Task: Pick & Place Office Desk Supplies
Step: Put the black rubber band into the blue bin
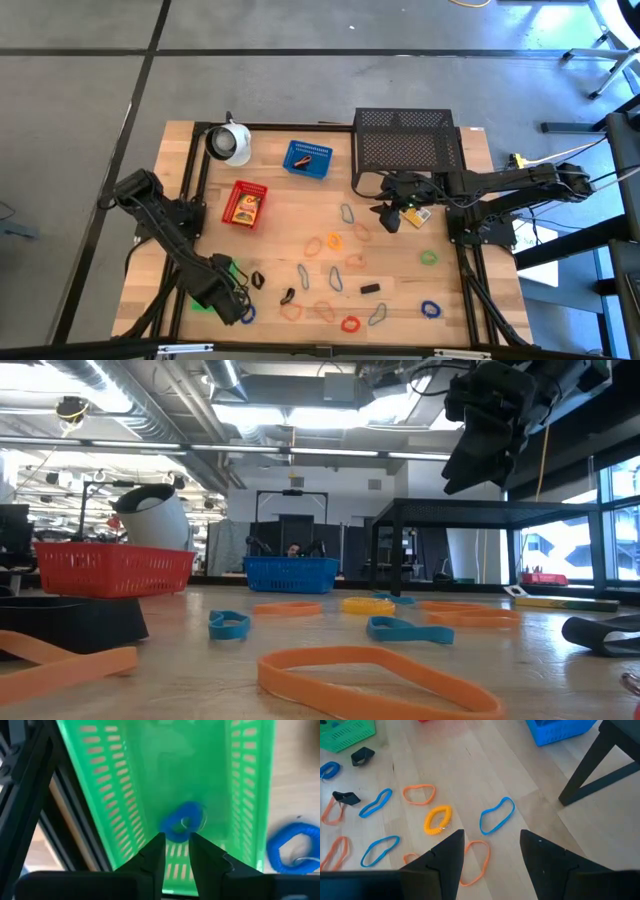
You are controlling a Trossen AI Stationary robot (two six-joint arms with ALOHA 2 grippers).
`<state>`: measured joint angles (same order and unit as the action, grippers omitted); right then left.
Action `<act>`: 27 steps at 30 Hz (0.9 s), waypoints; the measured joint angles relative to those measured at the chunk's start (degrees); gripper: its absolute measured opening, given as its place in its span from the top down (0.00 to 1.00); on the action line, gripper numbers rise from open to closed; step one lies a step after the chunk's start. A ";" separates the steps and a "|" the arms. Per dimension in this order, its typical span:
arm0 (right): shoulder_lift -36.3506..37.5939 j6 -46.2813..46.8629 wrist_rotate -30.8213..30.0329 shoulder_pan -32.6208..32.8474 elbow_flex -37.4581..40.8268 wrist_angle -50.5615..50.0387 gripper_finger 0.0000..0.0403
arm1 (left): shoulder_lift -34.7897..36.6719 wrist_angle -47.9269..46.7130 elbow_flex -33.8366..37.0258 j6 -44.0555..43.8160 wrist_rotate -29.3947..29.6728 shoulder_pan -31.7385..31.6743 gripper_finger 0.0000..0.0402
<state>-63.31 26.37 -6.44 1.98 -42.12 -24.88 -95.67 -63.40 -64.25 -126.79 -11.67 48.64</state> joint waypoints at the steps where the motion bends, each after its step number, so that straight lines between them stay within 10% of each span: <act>1: 0.00 0.00 0.00 0.00 -0.01 0.00 0.52 | 0.11 -0.01 0.00 -0.01 -0.15 0.00 0.78; 14: 0.00 0.17 0.02 -0.01 -0.01 0.02 0.52 | 5.71 -4.82 -5.46 11.44 1.05 -6.27 0.61; 27: 0.00 1.53 0.00 0.00 -0.01 0.02 0.52 | 5.14 7.56 -8.39 25.27 22.97 -12.70 0.61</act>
<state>-63.31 27.90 -6.44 1.98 -42.13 -24.86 -90.53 -55.84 -72.64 -101.52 11.30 35.95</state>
